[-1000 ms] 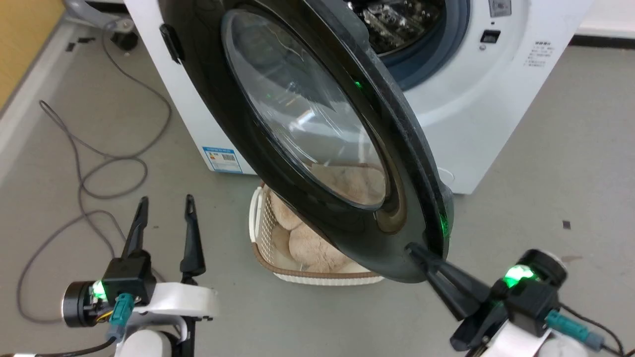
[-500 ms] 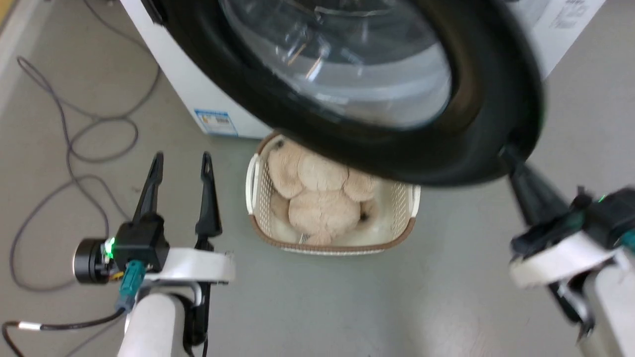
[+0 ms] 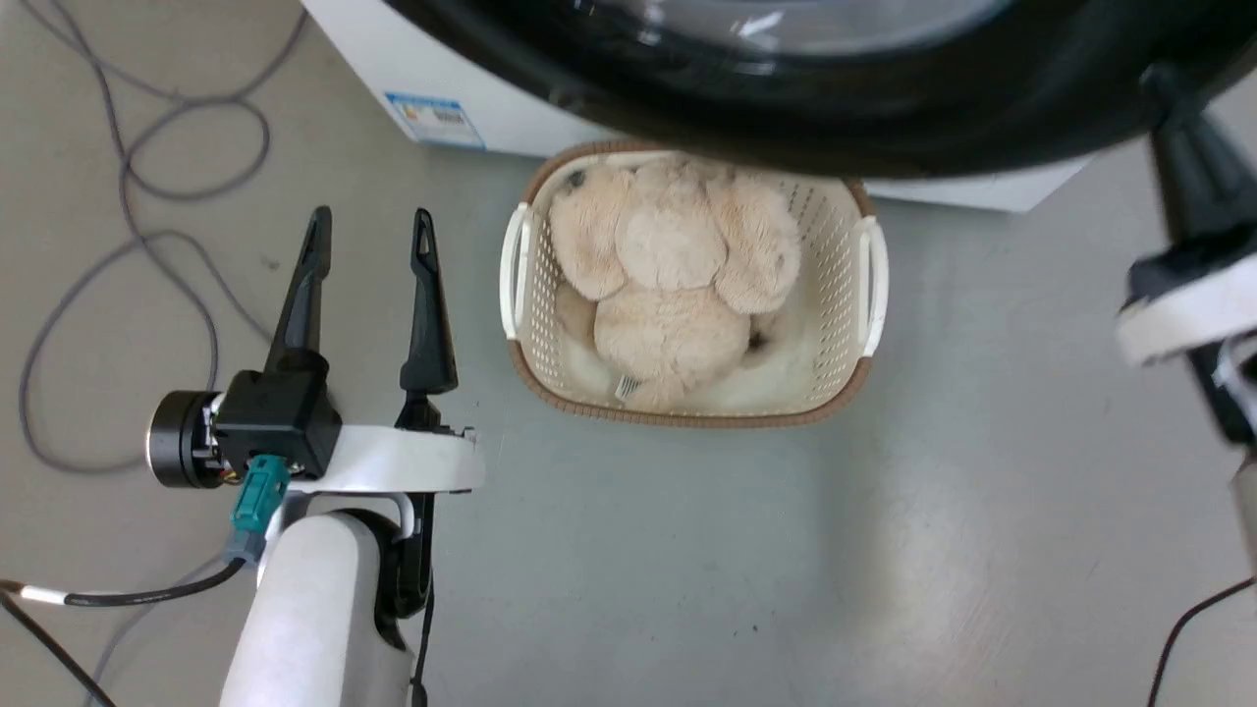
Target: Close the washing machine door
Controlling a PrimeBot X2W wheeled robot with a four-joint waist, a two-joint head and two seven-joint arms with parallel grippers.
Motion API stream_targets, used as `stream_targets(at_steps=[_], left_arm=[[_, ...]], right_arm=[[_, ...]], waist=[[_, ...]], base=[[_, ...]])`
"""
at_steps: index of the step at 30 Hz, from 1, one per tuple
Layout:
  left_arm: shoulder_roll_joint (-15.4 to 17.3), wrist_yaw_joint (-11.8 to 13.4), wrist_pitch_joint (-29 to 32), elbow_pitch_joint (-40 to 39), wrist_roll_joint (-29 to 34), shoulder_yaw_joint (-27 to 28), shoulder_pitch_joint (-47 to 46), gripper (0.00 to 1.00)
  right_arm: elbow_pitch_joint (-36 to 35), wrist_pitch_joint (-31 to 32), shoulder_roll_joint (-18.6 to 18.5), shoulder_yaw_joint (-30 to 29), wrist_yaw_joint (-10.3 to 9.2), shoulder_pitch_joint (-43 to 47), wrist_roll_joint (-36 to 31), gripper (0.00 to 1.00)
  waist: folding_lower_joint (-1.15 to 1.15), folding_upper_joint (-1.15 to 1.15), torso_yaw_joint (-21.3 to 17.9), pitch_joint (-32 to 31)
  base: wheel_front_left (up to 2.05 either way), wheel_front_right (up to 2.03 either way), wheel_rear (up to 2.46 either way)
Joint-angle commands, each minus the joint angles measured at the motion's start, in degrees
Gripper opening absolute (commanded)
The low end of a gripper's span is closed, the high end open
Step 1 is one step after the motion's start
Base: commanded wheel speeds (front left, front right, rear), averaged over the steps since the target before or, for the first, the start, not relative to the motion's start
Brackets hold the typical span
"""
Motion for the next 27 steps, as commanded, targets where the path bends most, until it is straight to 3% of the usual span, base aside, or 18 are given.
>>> stream_targets(at_steps=[1, 10, 17, 21, 27], left_arm=[[-0.04, 0.38, -0.25, -0.22, -0.38, -0.13, -1.23, 1.0], [-0.04, 0.96, -0.25, -0.69, -1.0, -0.48, -2.36, 1.0], [-0.05, 1.34, -0.25, -0.06, -1.04, -0.27, -1.89, 1.0], [-0.05, 1.24, -0.25, 0.57, -0.61, 0.71, -0.71, 1.0], [-0.05, 0.72, -0.25, 1.93, 0.54, 2.59, 2.16, 1.0]], right_arm=[[1.41, -0.18, -0.82, -0.73, -0.1, -2.48, -0.04, 0.0], [8.19, -0.18, -1.49, -2.69, -0.1, -11.16, -0.71, 0.0], [9.19, -0.18, 0.25, -3.43, -0.1, -11.18, -3.12, 0.0], [5.15, -0.18, 1.77, -5.99, -0.1, -8.59, -4.26, 0.0], [-7.69, -0.18, 7.23, -11.89, -0.1, -2.52, -7.93, 0.0]], waist=[[0.0, 0.0, 0.49, 1.25], [0.0, 0.0, 1.06, 3.34], [0.0, 0.0, 0.7, 1.77], [0.0, 0.0, -0.07, -1.05], [0.0, 0.0, -1.72, -6.44]], base=[[0.0, 0.0, 0.0], [0.0, 0.0, 0.0], [0.0, 0.0, 0.0], [0.0, 0.0, 0.0], [0.0, 0.0, 0.0]])
